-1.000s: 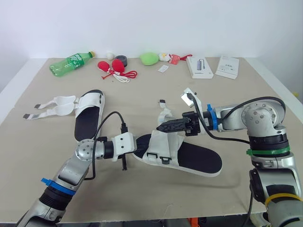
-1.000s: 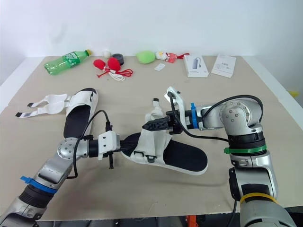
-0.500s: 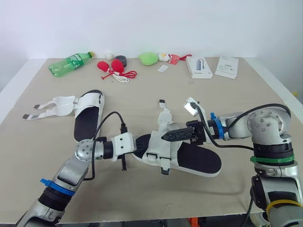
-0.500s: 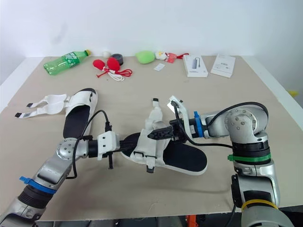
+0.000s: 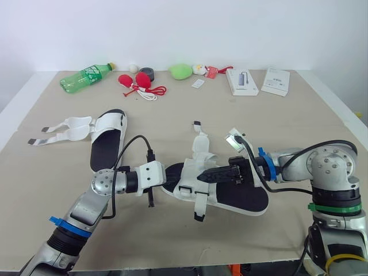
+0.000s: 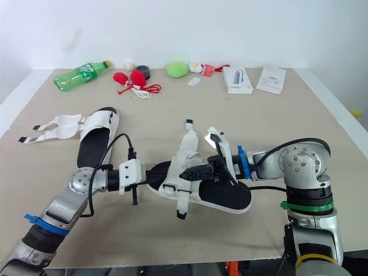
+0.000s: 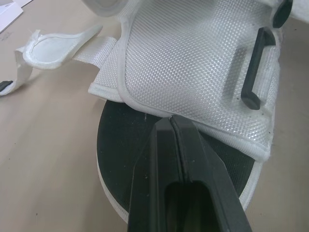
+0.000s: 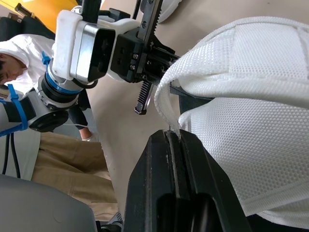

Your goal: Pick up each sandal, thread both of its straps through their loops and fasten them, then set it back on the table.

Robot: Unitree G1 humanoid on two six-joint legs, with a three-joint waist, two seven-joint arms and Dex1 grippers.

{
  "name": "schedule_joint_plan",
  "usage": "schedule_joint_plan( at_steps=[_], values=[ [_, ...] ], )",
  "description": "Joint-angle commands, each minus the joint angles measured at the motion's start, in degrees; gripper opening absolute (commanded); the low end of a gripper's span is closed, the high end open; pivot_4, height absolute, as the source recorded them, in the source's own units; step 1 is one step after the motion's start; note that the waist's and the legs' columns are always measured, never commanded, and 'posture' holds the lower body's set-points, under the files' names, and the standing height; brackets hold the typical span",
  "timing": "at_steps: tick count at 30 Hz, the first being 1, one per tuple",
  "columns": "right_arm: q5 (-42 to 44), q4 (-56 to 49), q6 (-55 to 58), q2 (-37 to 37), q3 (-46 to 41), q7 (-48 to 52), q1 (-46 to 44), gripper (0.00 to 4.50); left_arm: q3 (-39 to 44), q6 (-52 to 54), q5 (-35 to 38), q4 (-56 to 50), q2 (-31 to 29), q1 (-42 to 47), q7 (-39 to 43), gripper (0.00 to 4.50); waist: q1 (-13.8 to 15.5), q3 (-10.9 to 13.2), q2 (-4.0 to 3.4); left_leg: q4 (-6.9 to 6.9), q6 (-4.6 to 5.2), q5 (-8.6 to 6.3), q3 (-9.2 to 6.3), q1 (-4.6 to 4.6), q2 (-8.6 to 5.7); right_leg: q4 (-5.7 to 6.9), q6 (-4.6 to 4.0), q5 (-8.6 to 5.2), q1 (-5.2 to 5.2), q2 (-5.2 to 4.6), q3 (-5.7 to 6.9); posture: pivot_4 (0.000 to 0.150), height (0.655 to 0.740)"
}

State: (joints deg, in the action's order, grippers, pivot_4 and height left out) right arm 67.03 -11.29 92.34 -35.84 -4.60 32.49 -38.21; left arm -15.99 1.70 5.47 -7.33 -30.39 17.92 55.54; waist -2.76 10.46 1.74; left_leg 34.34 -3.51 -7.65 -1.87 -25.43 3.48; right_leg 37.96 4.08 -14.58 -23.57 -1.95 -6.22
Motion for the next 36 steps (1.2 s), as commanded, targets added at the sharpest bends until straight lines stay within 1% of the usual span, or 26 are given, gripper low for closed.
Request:
schedule_joint_plan(
  at_steps=[1, 3, 4, 5, 6, 7, 9, 10, 11, 12, 14, 16, 19, 21, 23, 25, 36],
  values=[
    [5.4, -1.3, 0.2, -2.6, 0.0, 1.3, 0.0, 0.7, -0.9, 0.5, -0.7, 1.2, -0.2, 0.5, 0.7, 0.0, 0.0, 0.0, 0.0, 0.0, 0.0, 0.0, 0.0, 0.0, 0.0, 0.0, 0.0, 0.0, 0.0, 0.0, 0.0, 0.15, 0.74],
    [6.9, -1.7, 0.2, -3.9, 0.4, 3.5, -0.2, 1.11, -1.0, 0.4, -0.7, 1.4, -0.2, 0.7, 0.8, 0.0, 0.0, 0.0, 0.0, 0.0, 0.0, 0.0, 0.0, 0.0, 0.0, 0.0, 0.0, 0.0, 0.0, 0.0, 0.0, 0.15, 0.74],
    [7.0, -2.1, 0.2, -4.5, 0.3, 4.6, -0.3, 1.75, -1.0, 0.4, -0.7, 1.4, -0.2, 0.7, 0.8, 0.0, 0.0, 0.0, 0.0, 0.0, 0.0, 0.0, 0.0, 0.0, 0.0, 0.0, 0.0, 0.0, 0.0, 0.0, 0.0, 0.15, 0.74],
    [7.1, -2.2, 0.2, -5.2, 0.2, 5.5, -0.5, 1.86, -1.0, 0.3, -0.7, 1.4, -0.2, 0.7, 0.9, 0.0, 0.0, 0.0, 0.0, 0.0, 0.0, 0.0, 0.0, 0.0, 0.0, 0.0, 0.0, 0.0, 0.0, 0.0, 0.0, 0.15, 0.74],
    [7.6, -2.3, 0.2, -6.0, 0.0, 6.7, -0.7, 2.3, -1.0, 0.3, -0.7, 1.6, -0.2, 0.8, 0.9, 0.0, 0.0, 0.0, 0.0, -0.01, 0.0, 0.0, 0.0, 0.0, 0.0, 0.0, 0.0, -0.01, 0.0, -0.01, 0.0, 0.15, 0.74],
    [8.3, -2.5, 0.2, -7.0, -0.6, 8.6, -1.0, 2.3, -1.0, 0.3, -0.7, 1.6, -0.2, 0.9, 0.9, 0.0, 0.0, 0.0, 0.0, -0.01, 0.0, 0.0, 0.0, 0.0, 0.0, 0.0, 0.0, -0.01, 0.0, -0.01, 0.0, 0.15, 0.74],
    [9.6, -2.4, 0.2, -9.7, -1.4, 12.3, -1.3, 3.29, -1.0, 0.2, -0.7, 1.7, -0.2, 1.0, 1.0, 0.0, 0.0, 0.0, 0.0, 0.0, 0.0, 0.0, 0.0, 0.0, 0.0, -0.01, 0.0, 0.0, 0.0, -0.01, 0.0, 0.15, 0.74],
    [10.3, -2.2, 0.2, -11.1, -1.6, 14.0, -1.3, 3.53, -0.9, 0.2, -0.7, 1.7, -0.3, 0.9, 1.1, 0.0, 0.0, 0.0, 0.0, 0.0, 0.0, 0.0, 0.0, 0.0, 0.0, -0.01, 0.0, 0.0, 0.0, -0.01, 0.0, 0.15, 0.74],
    [11.5, -2.1, 0.2, -12.9, -1.7, 16.1, -1.2, 4.2, -0.8, 0.1, -0.7, 1.8, -0.3, 1.0, 1.2, 0.0, 0.1, 0.0, 0.0, 0.0, 0.0, 0.0, 0.0, 0.0, 0.0, -0.01, 0.0, 0.0, 0.0, -0.01, 0.0, 0.15, 0.74],
    [12.2, -2.1, 0.2, -14.1, -1.6, 17.5, -1.0, 4.44, -0.8, 0.1, -0.6, 1.9, -0.3, 1.0, 1.3, 0.0, 0.1, 0.0, 0.0, 0.01, 0.0, 0.0, 0.01, 0.0, -0.01, -0.01, 0.0, 0.0, 0.0, -0.02, 0.0, 0.15, 0.74],
    [15.0, -3.6, 0.2, -18.4, -0.4, 21.3, 1.2, 4.44, -0.7, -0.1, -0.7, 2.2, -0.3, 1.0, 1.4, 0.0, 0.1, 0.0, 0.0, -0.01, -0.01, -0.01, 0.01, 0.0, 0.0, -0.02, 0.0, -0.01, 0.0, -0.02, 0.0, 0.15, 0.74],
    [14.0, -7.7, 0.2, -20.8, 0.6, 23.8, 5.1, 4.44, -0.6, -0.1, -0.7, 2.3, -0.3, 1.2, 1.4, 0.0, 0.1, 0.0, -0.01, 0.0, -0.01, -0.01, 0.01, 0.01, 0.0, -0.02, -0.01, -0.01, 0.0, -0.01, 0.0, 0.15, 0.74],
    [9.9, -11.2, -2.9, -19.5, 2.1, 22.2, 10.5, 4.44, -0.6, -0.2, -0.7, 2.6, -0.2, 1.3, 1.5, 0.0, 0.3, 0.0, 0.05, -0.01, -0.01, -0.01, 0.0, 0.0, 0.0, -0.02, -0.01, -0.04, 0.02, -0.02, 0.03, 0.15, 0.74],
    [4.6, -12.6, -8.7, -19.1, 4.6, 22.2, 13.0, 4.44, -0.5, -0.3, -0.6, 3.0, -0.2, 1.5, 1.5, 0.0, 0.3, 0.0, 0.03, 0.02, -0.09, -0.07, 0.05, 0.01, 0.02, -0.02, -0.03, -0.12, 0.04, -0.04, 0.02, 0.15, 0.74],
    [-2.4, -10.6, -15.2, -17.0, 7.1, 20.6, 12.9, 4.44, -0.4, -0.5, -0.8, 3.4, -0.2, 1.7, 1.4, 0.0, 0.1, 0.0, 0.05, 0.06, -0.09, -0.07, 0.06, 0.04, 0.02, -0.02, -0.02, -0.11, 0.03, -0.03, 0.02, 0.15, 0.74],
    [-5.7, -8.7, -18.5, -14.9, 8.3, 20.1, 12.0, 4.44, -0.4, -0.9, -1.0, 3.8, -0.3, 1.9, 1.3, 0.0, 0.1, -0.1, 0.09, 0.13, -0.1, -0.07, 0.09, 0.04, 0.02, -0.03, -0.02, -0.06, 0.02, -0.04, 0.01, 0.15, 0.74],
    [-13.7, -4.6, -23.3, -10.1, 12.3, 23.0, 6.3, 4.44, 0.5, -2.6, -2.9, 6.0, -0.4, 2.8, 0.0, 0.0, -0.1, 0.0, 0.1, 0.14, -0.1, -0.07, 0.1, 0.15, 0.03, -0.02, -0.07, 0.05, 0.06, -0.03, 0.0, 0.15, 0.74]
  ],
)
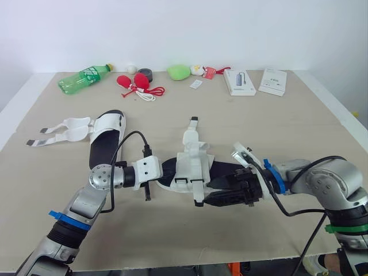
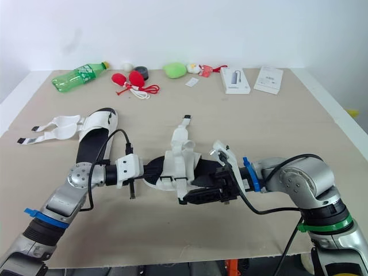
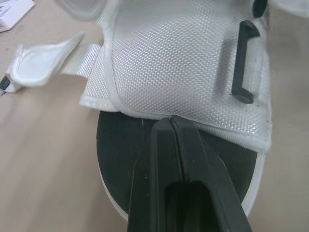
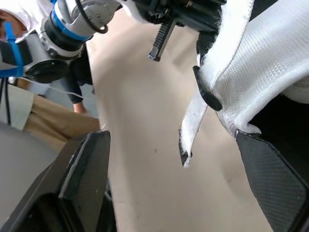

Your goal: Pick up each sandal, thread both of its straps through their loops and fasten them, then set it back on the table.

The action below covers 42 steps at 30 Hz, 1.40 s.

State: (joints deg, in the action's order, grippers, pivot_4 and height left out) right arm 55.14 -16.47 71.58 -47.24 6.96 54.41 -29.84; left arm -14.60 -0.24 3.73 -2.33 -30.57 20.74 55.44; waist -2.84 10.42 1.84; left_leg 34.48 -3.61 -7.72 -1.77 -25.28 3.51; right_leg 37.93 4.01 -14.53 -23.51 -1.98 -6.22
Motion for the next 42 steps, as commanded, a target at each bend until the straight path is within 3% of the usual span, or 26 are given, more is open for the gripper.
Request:
schedule_joint_plan(
  at_steps=[1, 12, 21, 23, 26, 30, 32, 42],
  values=[
    [-2.3, 1.0, -2.7, 1.6, 1.0, 1.4, -2.5, 4.44, -0.8, -0.7, -1.2, 1.0, -0.3, -0.1, 0.1, 0.0, 0.0, 0.0, 0.0, -0.01, 0.0, 0.0, 0.0, 0.0, 0.0, 0.0, 0.0, 0.0, 0.0, 0.0, 0.0, 0.15, 0.74],
    [-0.8, -0.9, 1.5, 0.3, 2.7, 6.3, -1.9, 4.44, -0.6, -0.6, -1.5, -0.2, -0.3, -1.6, -0.2, 0.0, 0.0, 0.0, -0.01, -0.07, 0.0, 0.0, 0.01, 0.03, 0.02, 0.0, -0.02, 0.01, 0.0, 0.01, 0.0, 0.15, 0.74],
    [-1.4, -1.6, 3.8, 5.4, 1.9, -0.8, -1.1, 4.44, -0.7, -0.1, -1.6, -0.9, -0.3, -2.2, -0.5, 0.0, 0.1, 0.0, 0.0, -0.1, -0.07, -0.05, -0.01, -0.02, 0.01, 0.0, 0.03, -0.12, 0.0, 0.02, -0.01, 0.15, 0.74],
    [-2.1, -1.1, 3.8, 6.2, 1.8, -2.3, -0.8, 4.04, -0.8, 0.0, -1.6, -1.1, -0.3, -2.3, -0.5, 0.0, 0.1, 0.0, 0.0, -0.09, -0.07, -0.05, -0.01, -0.02, 0.01, 0.0, 0.03, -0.12, 0.0, 0.02, -0.01, 0.15, 0.74],
    [-2.1, -0.6, 4.7, 7.3, 0.7, -5.0, -0.2, 3.01, -0.8, 0.2, -1.6, -1.4, -0.4, -2.5, -0.4, 0.0, 0.1, 0.0, 0.0, -0.11, -0.07, -0.05, -0.02, -0.02, 0.01, 0.0, 0.04, -0.13, 0.0, 0.02, -0.01, 0.15, 0.74],
    [-0.6, -0.5, 7.1, 9.1, -1.6, -7.8, 1.0, 0.72, -0.8, 0.5, -1.5, -1.6, -0.4, -2.6, -0.3, 0.0, 0.1, 0.0, 0.0, -0.11, -0.09, -0.06, -0.02, -0.02, 0.01, 0.0, 0.04, -0.14, 0.01, 0.02, -0.01, 0.15, 0.74],
    [0.5, -1.0, 8.9, 9.9, -3.1, -9.3, 2.3, 0.06, -0.8, 0.6, -1.5, -1.7, -0.4, -2.6, -0.4, 0.0, 0.1, 0.0, 0.01, -0.1, -0.09, -0.06, -0.03, -0.02, 0.01, 0.0, 0.04, -0.14, 0.04, 0.02, 0.0, 0.15, 0.74],
    [6.0, -7.6, 17.1, 6.1, -3.5, -8.9, 9.8, 0.06, -1.0, 0.9, -1.6, -1.9, -0.5, -2.8, -0.3, 0.0, 0.2, 0.0, 0.0, -0.12, -0.06, -0.08, -0.05, -0.02, 0.01, 0.0, 0.06, -0.2, 0.06, 0.02, -0.01, 0.15, 0.74]
  ],
)
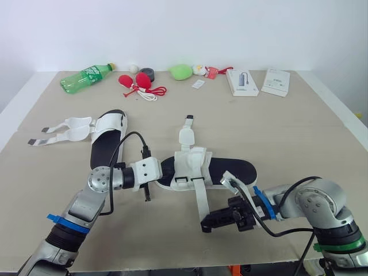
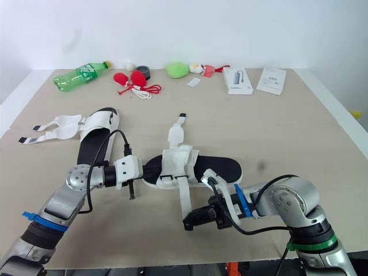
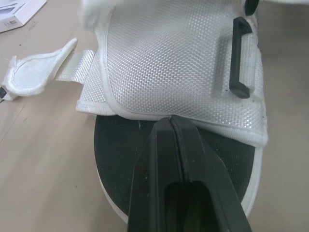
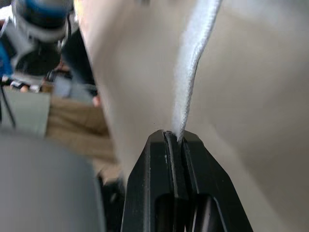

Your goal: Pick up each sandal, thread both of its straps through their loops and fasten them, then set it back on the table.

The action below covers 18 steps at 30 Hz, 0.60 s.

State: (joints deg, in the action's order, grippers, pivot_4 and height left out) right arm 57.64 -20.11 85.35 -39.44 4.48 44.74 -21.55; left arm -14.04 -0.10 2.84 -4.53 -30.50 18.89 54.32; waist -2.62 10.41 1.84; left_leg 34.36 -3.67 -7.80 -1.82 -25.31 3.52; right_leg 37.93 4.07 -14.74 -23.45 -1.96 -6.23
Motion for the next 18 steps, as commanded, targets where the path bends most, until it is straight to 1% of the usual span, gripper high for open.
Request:
schedule_joint_plan(
  at_steps=[1, 13, 18],
  values=[
    [4.0, -4.3, 3.8, -2.0, -1.1, 0.8, 1.7, 0.06, -1.6, 0.8, -0.8, 0.3, -0.5, -0.9, 0.8, 0.0, -0.1, 0.0, 0.0, 0.01, 0.0, 0.0, 0.01, 0.0, 0.0, 0.0, 0.0, 0.0, 0.0, 0.0, -0.01, 0.15, 0.74],
    [6.6, -5.5, 5.4, -0.6, -2.1, -0.7, 1.7, 0.06, -1.9, 0.7, -1.0, 1.1, -0.2, -0.2, 0.9, 0.0, 0.0, 0.0, 0.0, 0.04, -0.01, -0.01, 0.0, 0.02, 0.0, 0.0, -0.01, 0.01, 0.01, 0.0, 0.0, 0.15, 0.74],
    [5.7, -6.3, 3.8, -1.8, -0.2, -0.1, 1.1, 0.06, -2.0, 0.6, -1.0, 1.5, -0.1, 0.1, 0.8, 0.0, 0.0, 0.0, 0.01, 0.04, -0.01, -0.01, 0.0, 0.02, -0.01, 0.0, -0.01, 0.01, 0.02, 0.0, 0.0, 0.15, 0.74]
  ],
)
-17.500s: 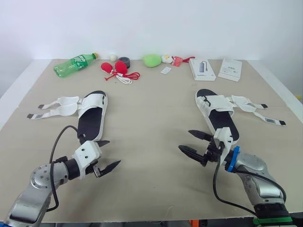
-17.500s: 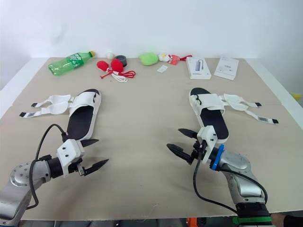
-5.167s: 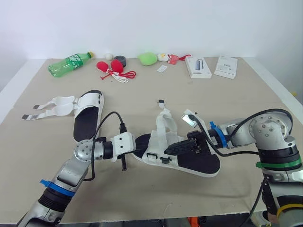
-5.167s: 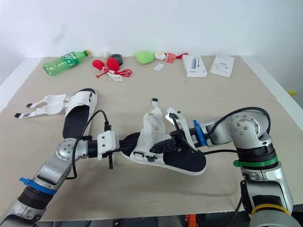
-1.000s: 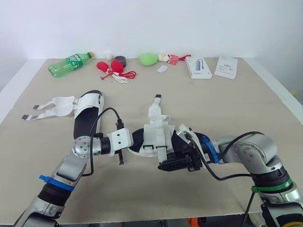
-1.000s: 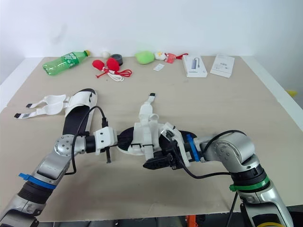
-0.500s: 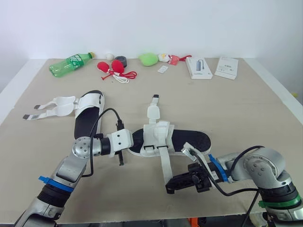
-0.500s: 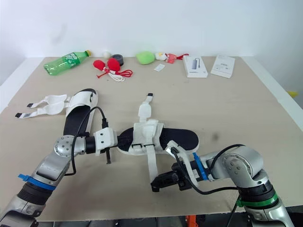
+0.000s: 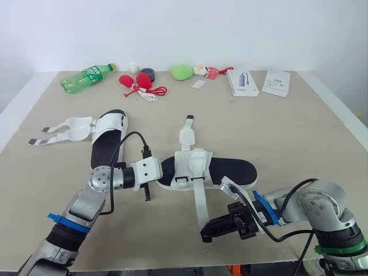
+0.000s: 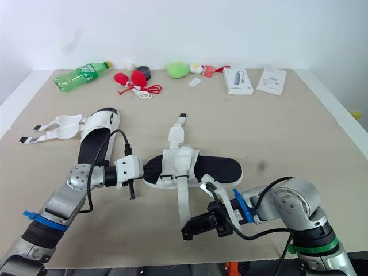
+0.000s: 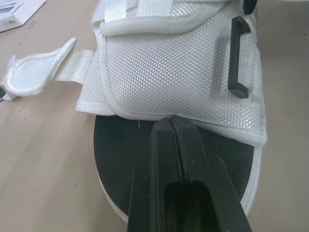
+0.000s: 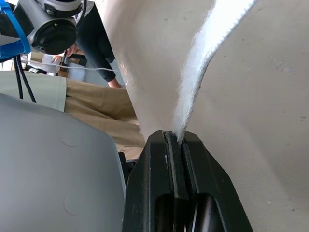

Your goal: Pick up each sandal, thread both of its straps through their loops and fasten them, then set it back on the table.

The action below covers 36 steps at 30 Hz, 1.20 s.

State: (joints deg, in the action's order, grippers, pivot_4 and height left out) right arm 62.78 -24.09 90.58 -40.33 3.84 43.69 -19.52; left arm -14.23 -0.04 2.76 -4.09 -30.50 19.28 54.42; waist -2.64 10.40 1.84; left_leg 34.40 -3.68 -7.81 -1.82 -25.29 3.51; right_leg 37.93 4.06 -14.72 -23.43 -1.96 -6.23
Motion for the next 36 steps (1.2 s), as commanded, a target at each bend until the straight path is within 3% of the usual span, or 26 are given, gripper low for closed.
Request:
schedule_joint_plan(
  at_steps=[1, 14, 15, 18, 19, 22, 24, 27, 32, 36],
  values=[
    [0.0, -2.3, -2.0, -0.9, 1.1, 0.9, -1.2, 0.06, -1.8, 0.5, -1.0, 1.1, 0.0, -0.2, 0.7, 0.0, 0.0, 0.0, 0.0, 0.0, 0.0, 0.0, 0.0, 0.0, 0.0, 0.0, 0.0, 0.0, 0.0, 0.0, 0.0, 0.15, 0.74],
    [-0.7, -2.7, -4.7, -3.0, 4.4, 2.5, -2.3, 0.06, -2.0, 0.4, -1.1, 1.2, 0.1, -0.7, 0.4, 0.0, 0.0, 0.0, 0.0, 0.02, 0.0, 0.0, 0.0, -0.01, 0.0, 0.0, 0.0, 0.0, 0.0, -0.01, 0.0, 0.15, 0.74],
    [0.1, -3.1, -3.9, -4.2, 4.6, 3.6, -2.8, 0.58, -2.0, 0.3, -1.2, 1.2, 0.1, -0.7, 0.4, 0.0, 0.0, 0.0, 0.0, 0.02, 0.0, 0.0, 0.0, -0.01, 0.0, 0.0, 0.0, 0.0, 0.0, -0.01, 0.0, 0.15, 0.74],
    [1.8, -5.3, -4.9, -8.8, 5.4, 10.1, -3.8, 1.27, -2.1, 0.2, -1.2, 1.3, 0.1, -0.8, 0.4, 0.0, 0.1, 0.0, -0.02, 0.01, 0.0, 0.0, 0.01, -0.01, -0.01, 0.0, 0.0, 0.0, 0.0, -0.02, 0.0, 0.15, 0.74],
    [1.0, -5.9, -6.3, -10.2, 5.8, 11.5, -3.9, 1.74, -2.2, 0.2, -1.3, 1.3, 0.2, -0.8, 0.4, 0.0, 0.1, 0.0, -0.02, 0.02, 0.0, 0.0, 0.01, -0.02, -0.03, 0.0, 0.01, 0.0, -0.01, -0.04, 0.0, 0.15, 0.74],
    [-8.3, -8.2, -20.8, -17.9, 7.3, 21.3, -3.0, 3.05, -2.3, 0.1, -1.3, 1.5, 0.3, -0.7, 0.4, 0.0, 0.1, 0.0, -0.02, 0.01, -0.01, -0.01, -0.01, -0.01, -0.03, -0.03, 0.02, -0.01, -0.01, -0.04, 0.02, 0.15, 0.74],
    [-13.8, -7.5, -31.0, -20.4, 6.8, 26.6, -2.9, 3.61, -2.3, -0.1, -1.2, 1.6, 0.3, -0.7, 0.4, 0.0, 0.1, 0.0, -0.03, 0.01, -0.05, -0.03, 0.01, -0.01, -0.03, -0.12, 0.01, -0.01, -0.02, -0.06, 0.02, 0.15, 0.74],
    [-23.9, -3.1, -52.0, -20.5, 5.3, 35.0, -3.1, 3.61, -2.4, -0.4, -1.2, 1.9, 0.3, -0.6, 0.5, 0.0, 0.1, 0.0, -0.03, 0.01, -0.07, -0.04, 0.06, 0.0, -0.03, -0.3, 0.04, 0.01, 0.01, -0.08, 0.03, 0.15, 0.74],
    [-33.7, 7.3, -84.4, -10.8, 2.7, 41.2, -3.8, 3.61, -2.7, -1.0, -1.2, 2.3, 0.4, -0.5, 0.6, 0.0, 0.1, 0.0, 0.03, 0.0, -0.22, -0.14, 0.08, 0.02, -0.02, -0.67, 0.17, 0.15, 0.22, -0.09, 0.07, 0.15, 0.74],
    [-42.9, 18.2, -123.4, -2.8, 4.0, 47.5, -4.6, 3.61, -2.7, -0.8, -1.2, 1.5, 0.2, -1.1, 0.6, 0.0, 0.3, -0.1, 0.02, -0.03, -0.2, -0.16, 0.05, -0.04, -0.05, -0.71, 0.24, 0.15, 0.24, -0.08, 0.06, 0.15, 0.74]
  ],
)
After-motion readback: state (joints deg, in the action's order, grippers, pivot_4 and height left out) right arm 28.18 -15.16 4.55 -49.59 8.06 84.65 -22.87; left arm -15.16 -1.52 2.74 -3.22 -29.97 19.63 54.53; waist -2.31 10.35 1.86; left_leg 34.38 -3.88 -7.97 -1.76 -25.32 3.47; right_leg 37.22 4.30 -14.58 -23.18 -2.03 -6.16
